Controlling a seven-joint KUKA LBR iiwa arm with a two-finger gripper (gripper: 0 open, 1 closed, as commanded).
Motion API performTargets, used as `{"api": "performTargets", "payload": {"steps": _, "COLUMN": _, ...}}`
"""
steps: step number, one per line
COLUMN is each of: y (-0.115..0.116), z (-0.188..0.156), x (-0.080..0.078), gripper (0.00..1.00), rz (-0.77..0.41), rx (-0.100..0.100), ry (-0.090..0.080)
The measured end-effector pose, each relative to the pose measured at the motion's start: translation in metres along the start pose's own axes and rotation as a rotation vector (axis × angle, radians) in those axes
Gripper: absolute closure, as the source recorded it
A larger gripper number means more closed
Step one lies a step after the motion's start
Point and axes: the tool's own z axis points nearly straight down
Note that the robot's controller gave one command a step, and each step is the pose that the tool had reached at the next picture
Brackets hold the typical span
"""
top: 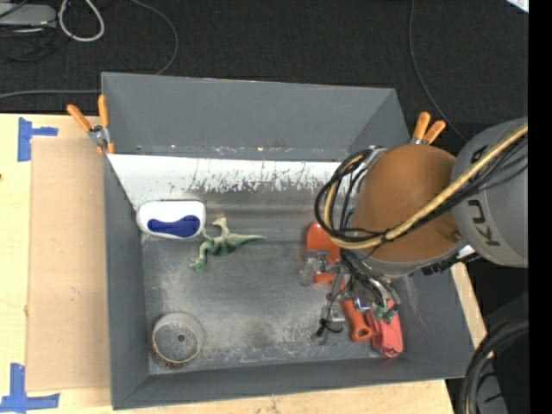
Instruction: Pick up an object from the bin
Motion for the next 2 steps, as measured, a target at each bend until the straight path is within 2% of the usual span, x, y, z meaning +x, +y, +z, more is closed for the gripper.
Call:
{"api": "performTargets", "payload": {"steps": 1, "y": 0.000, "z": -0.004, "x": -0.002, "gripper": 0.00, "rz": 0.002, "rx": 0.000, "ry": -0.008}}
{"api": "performTargets", "payload": {"steps": 2, "y": -0.115, "z": 0.118, "x": 0.007, "gripper": 0.00, "rz": -0.093, "rx": 0.002, "ry": -0.019}}
